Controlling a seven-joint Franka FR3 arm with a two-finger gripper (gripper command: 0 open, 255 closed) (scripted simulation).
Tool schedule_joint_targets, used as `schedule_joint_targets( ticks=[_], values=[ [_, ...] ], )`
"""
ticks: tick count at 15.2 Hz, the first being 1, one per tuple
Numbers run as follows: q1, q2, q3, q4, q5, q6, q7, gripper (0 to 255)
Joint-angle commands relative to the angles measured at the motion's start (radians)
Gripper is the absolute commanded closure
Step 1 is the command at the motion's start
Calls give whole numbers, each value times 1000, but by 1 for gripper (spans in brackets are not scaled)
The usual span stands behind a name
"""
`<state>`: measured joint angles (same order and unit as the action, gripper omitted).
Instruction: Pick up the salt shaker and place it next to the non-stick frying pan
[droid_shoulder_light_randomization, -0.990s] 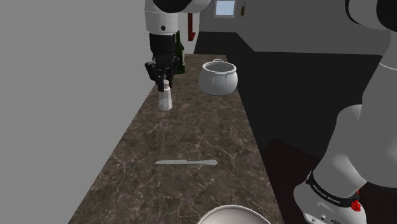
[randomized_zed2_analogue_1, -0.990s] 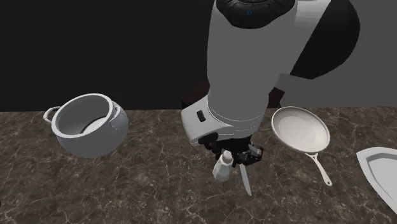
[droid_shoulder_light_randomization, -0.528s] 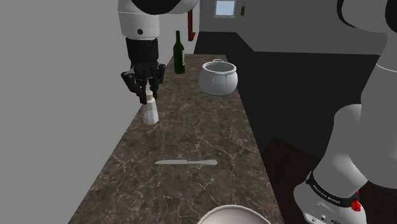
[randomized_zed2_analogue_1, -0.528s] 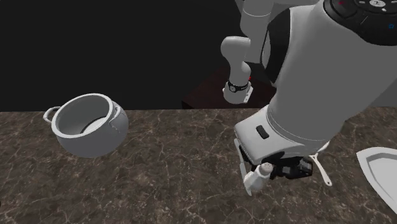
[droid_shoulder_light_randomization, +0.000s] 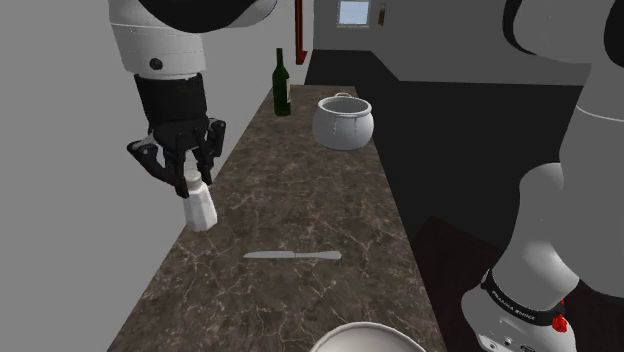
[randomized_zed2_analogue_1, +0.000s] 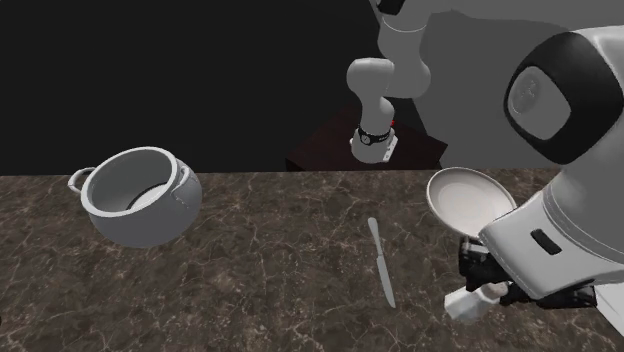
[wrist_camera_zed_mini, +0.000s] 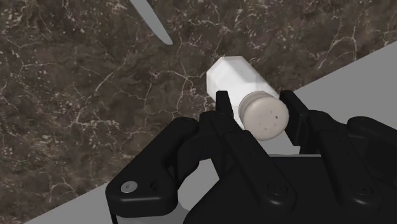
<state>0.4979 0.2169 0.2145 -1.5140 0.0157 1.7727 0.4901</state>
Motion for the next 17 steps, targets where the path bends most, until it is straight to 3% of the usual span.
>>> schedule_joint_targets(
  ticks=[1,9,14,17],
  values=[
    [32,37,16,50,-14,-12,49,255],
    [176,226,59,319,-82,-90,222,255],
    [301,426,64,638,-138,-207,313,255],
    [290,400,65,552,-132,-148,313,255]
  ],
)
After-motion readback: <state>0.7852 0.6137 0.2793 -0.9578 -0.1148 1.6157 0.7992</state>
